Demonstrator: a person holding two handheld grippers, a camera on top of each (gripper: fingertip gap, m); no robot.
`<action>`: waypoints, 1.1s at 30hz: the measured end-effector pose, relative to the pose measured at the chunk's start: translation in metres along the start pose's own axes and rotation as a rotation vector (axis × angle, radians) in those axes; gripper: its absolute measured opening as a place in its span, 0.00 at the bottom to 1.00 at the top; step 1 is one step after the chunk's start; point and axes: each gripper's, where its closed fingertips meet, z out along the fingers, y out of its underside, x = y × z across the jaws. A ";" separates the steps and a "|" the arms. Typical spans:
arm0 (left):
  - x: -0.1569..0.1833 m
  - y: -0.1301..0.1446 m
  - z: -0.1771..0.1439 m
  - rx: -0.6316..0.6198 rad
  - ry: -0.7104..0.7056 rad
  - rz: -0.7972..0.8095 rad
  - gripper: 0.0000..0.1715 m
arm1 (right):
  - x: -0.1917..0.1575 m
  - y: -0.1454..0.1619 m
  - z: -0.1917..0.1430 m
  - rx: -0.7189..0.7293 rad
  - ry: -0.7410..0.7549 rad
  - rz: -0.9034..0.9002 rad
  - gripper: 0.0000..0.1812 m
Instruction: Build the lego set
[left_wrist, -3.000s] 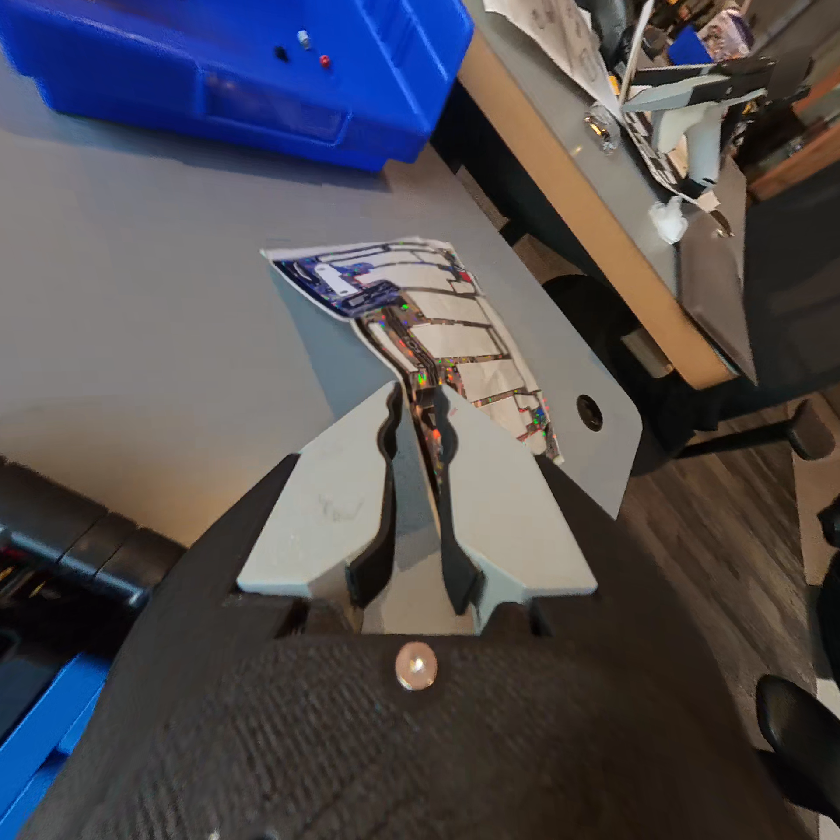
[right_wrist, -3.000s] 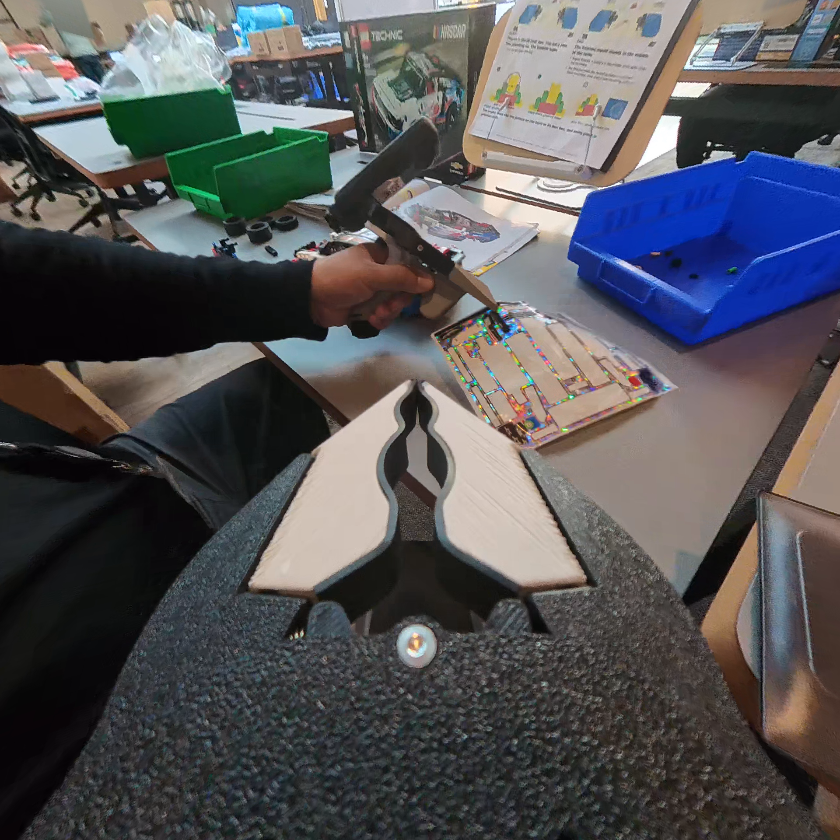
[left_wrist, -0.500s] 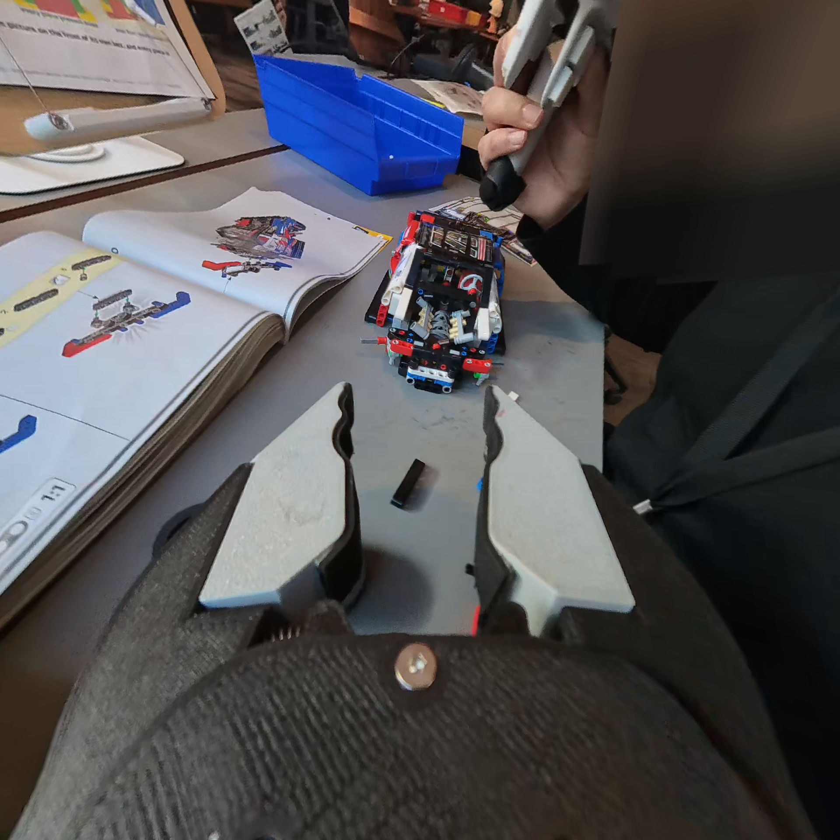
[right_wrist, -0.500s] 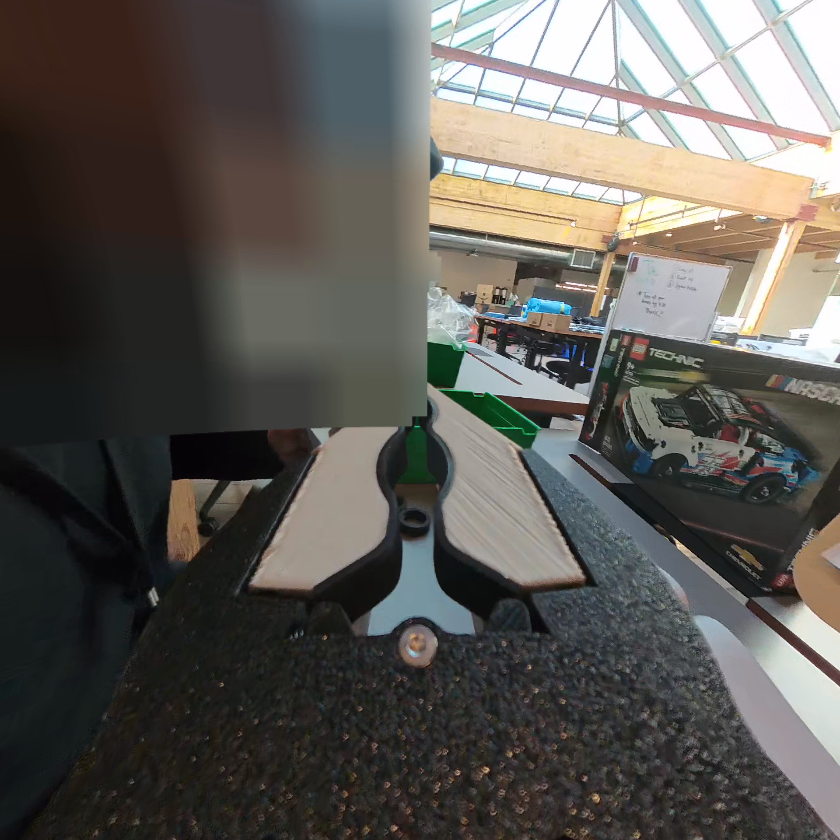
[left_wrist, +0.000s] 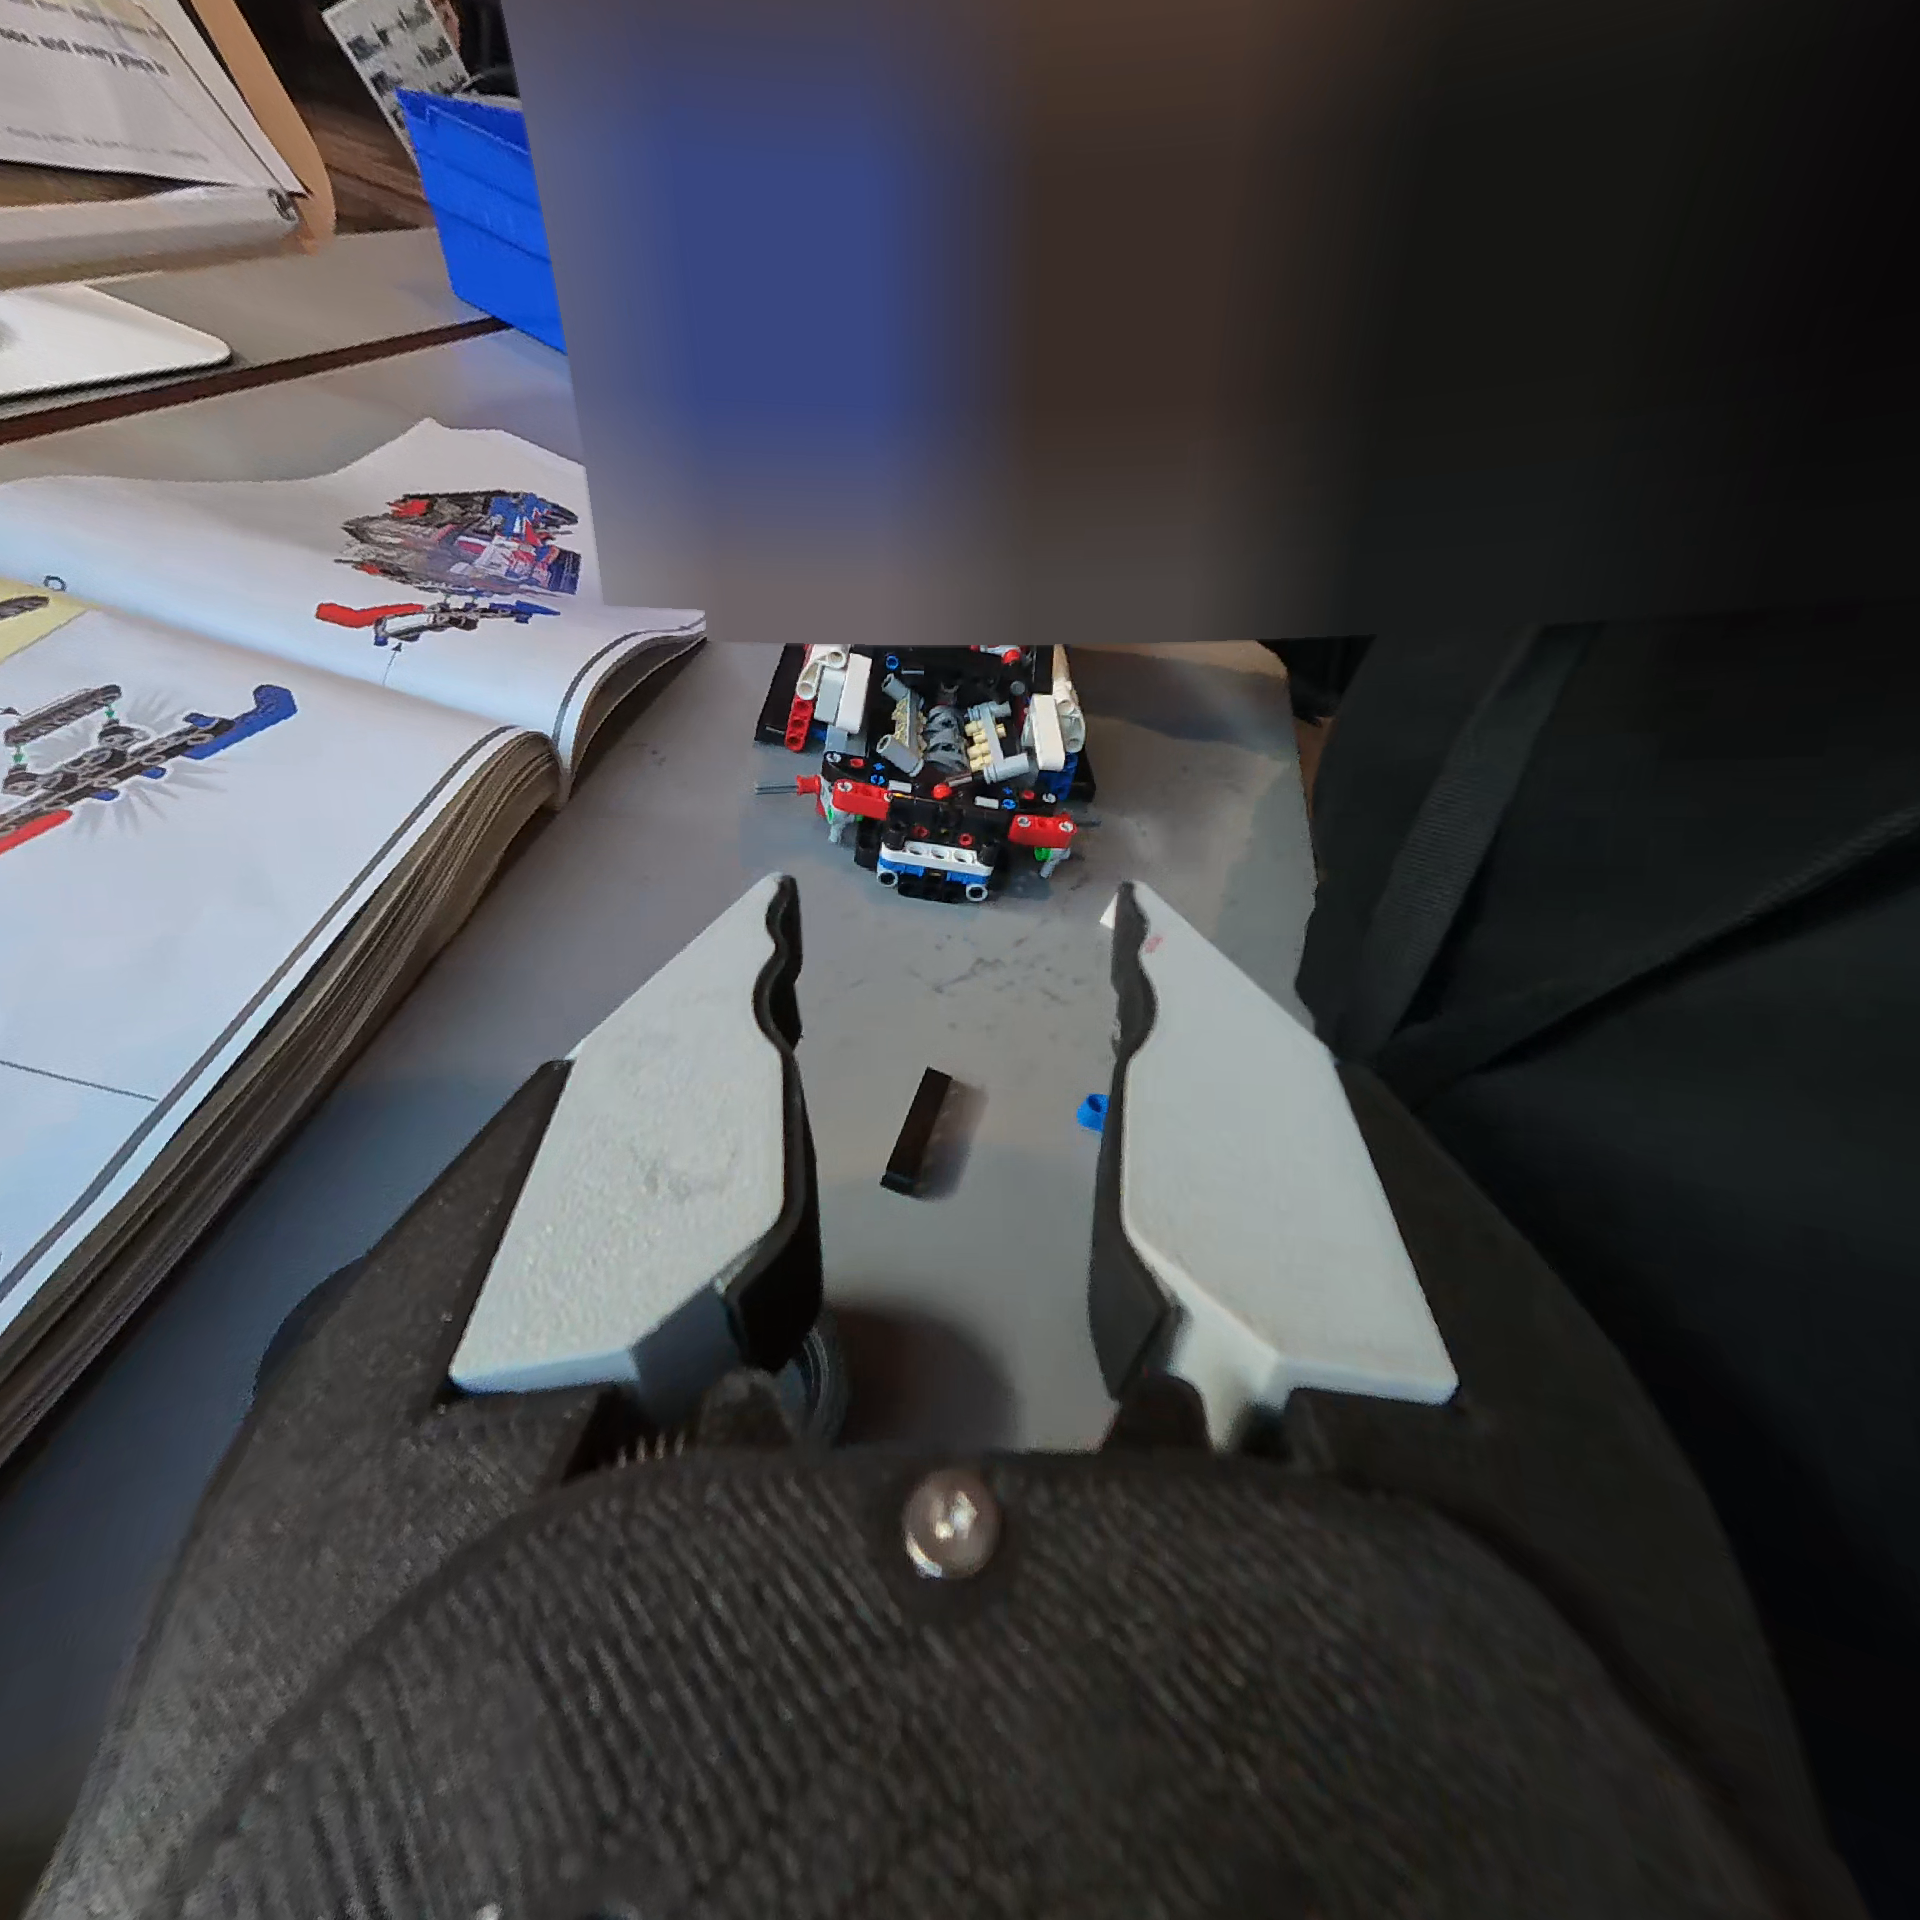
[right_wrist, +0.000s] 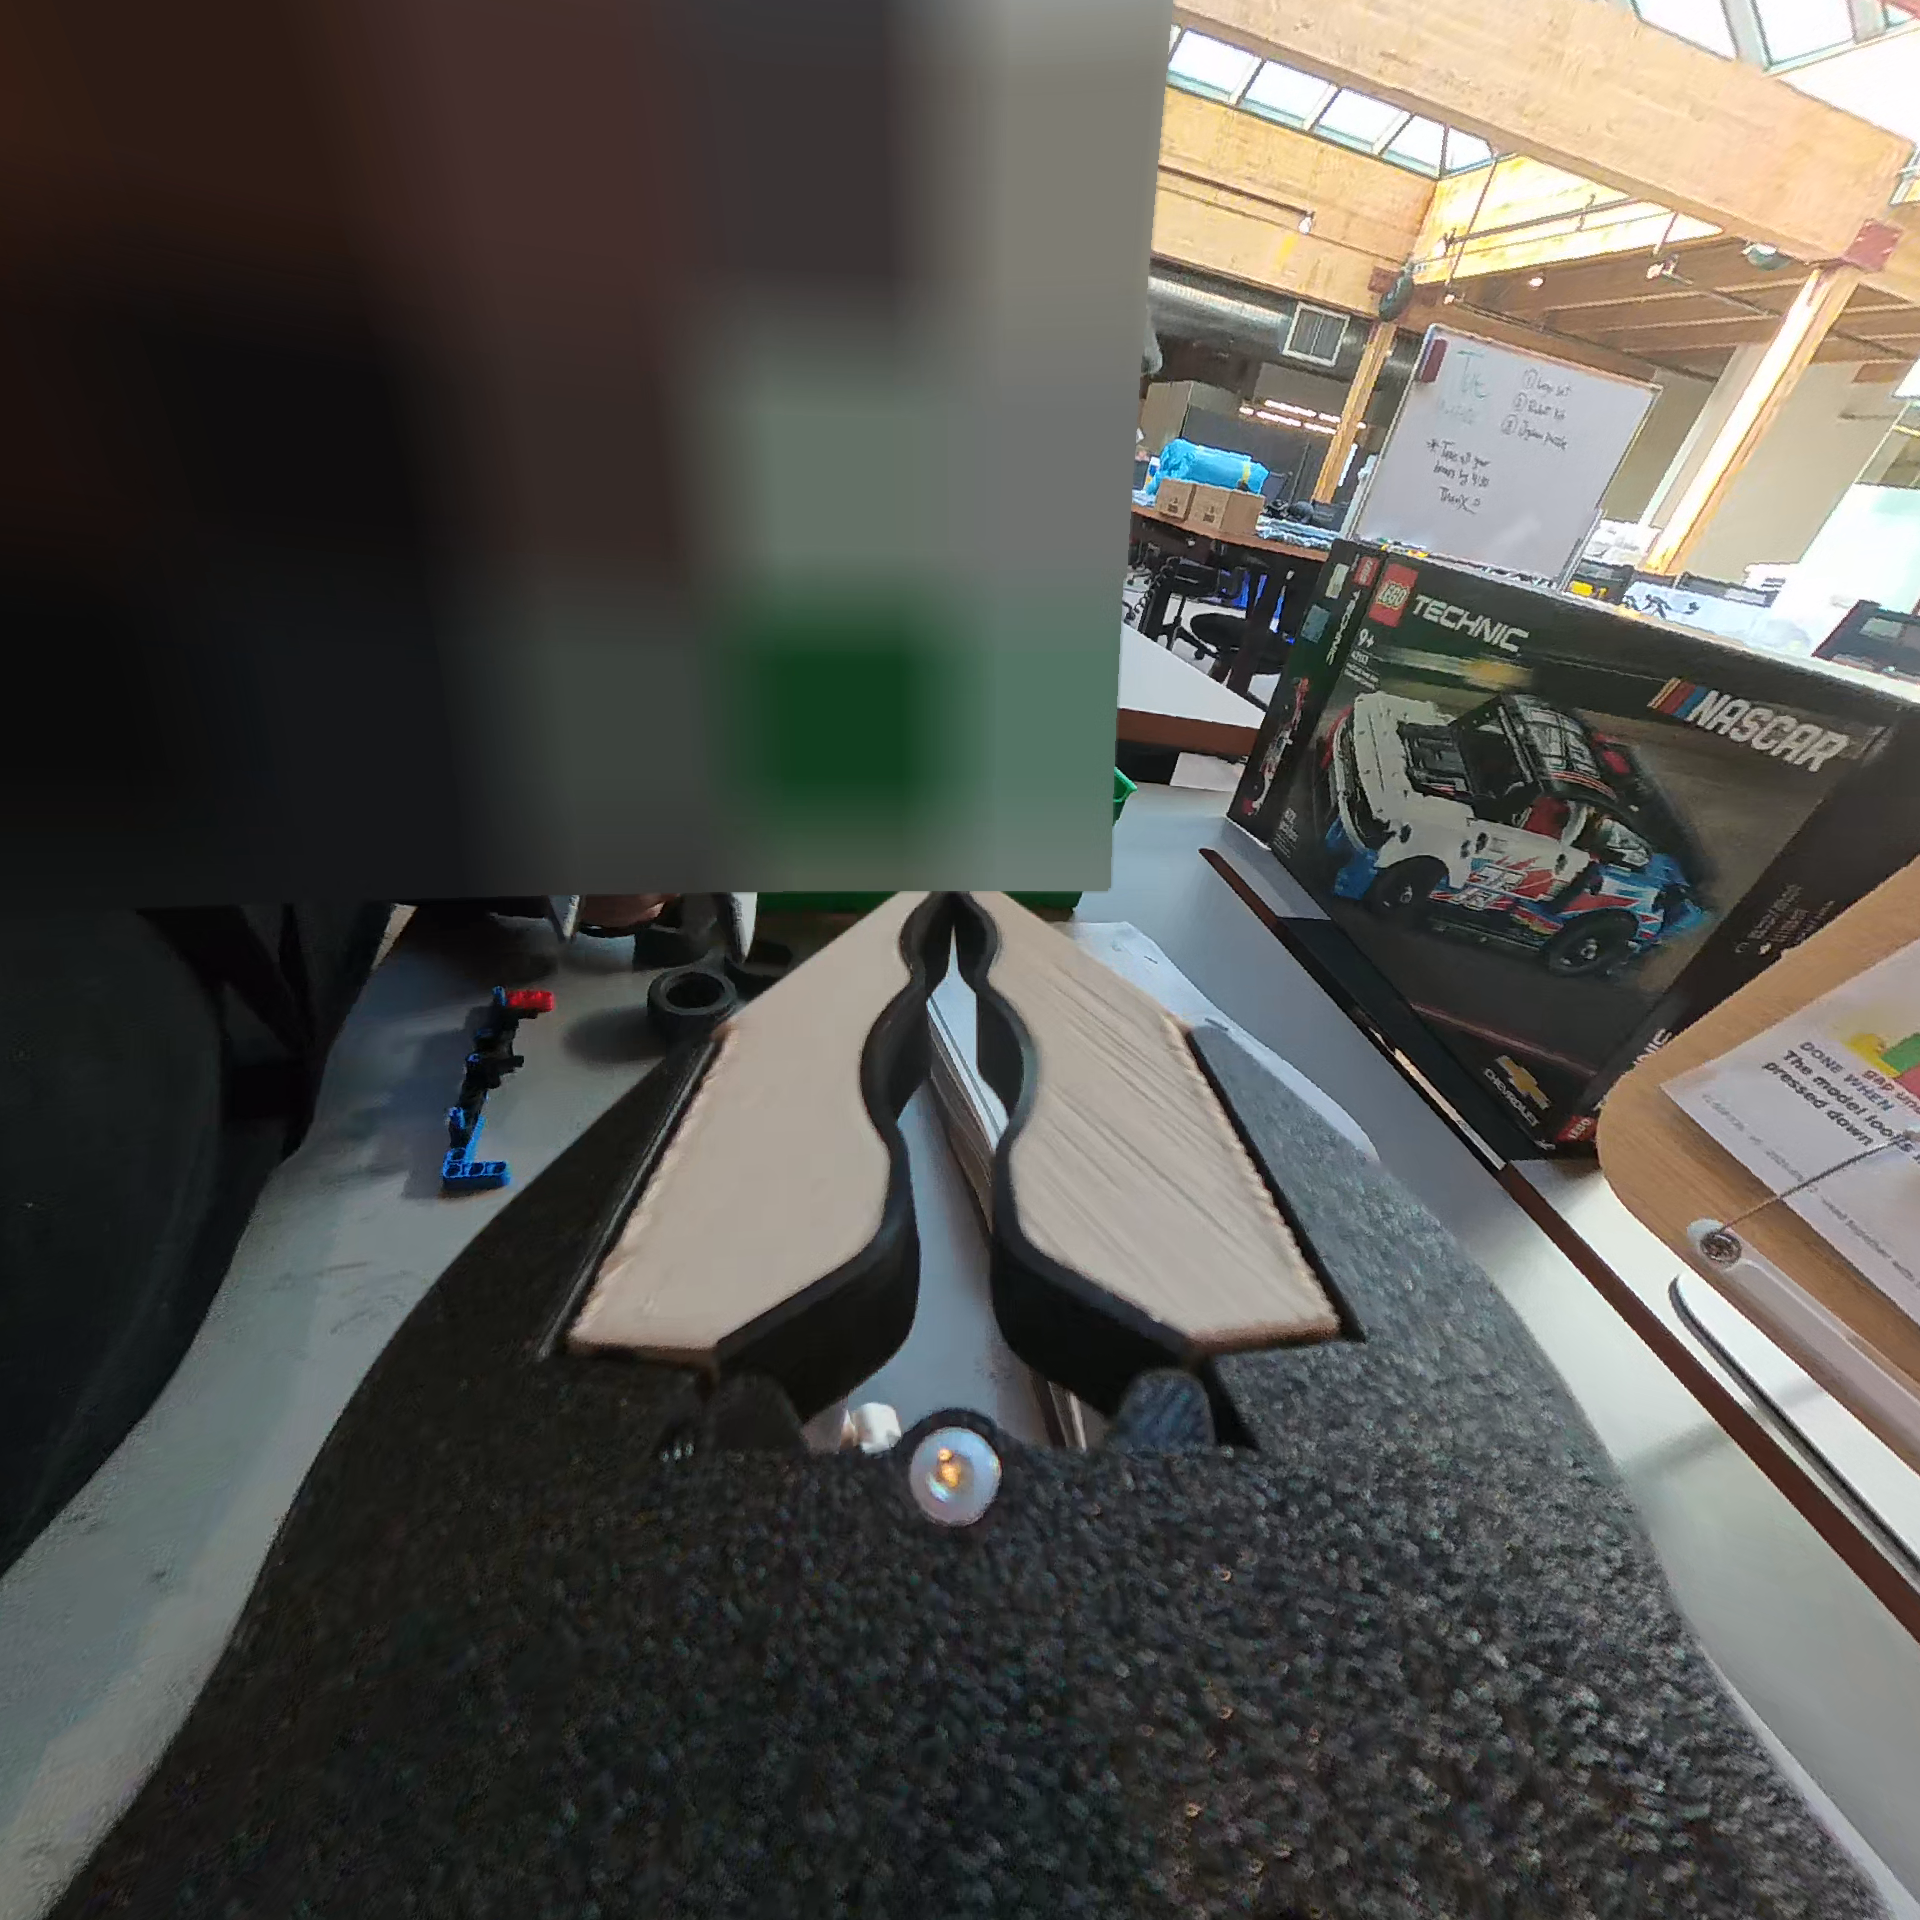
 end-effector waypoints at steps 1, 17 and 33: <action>0.002 0.000 0.001 0.011 0.010 0.004 0.33 | 0.002 0.002 0.001 -0.006 0.005 0.000 0.00; 0.018 -0.002 0.003 0.102 0.131 -0.044 0.33 | 0.017 0.011 0.006 -0.040 0.035 0.045 0.00; 0.025 -0.013 0.020 -0.047 0.162 -0.033 0.21 | -0.090 0.011 0.048 -0.069 -0.215 -0.344 0.00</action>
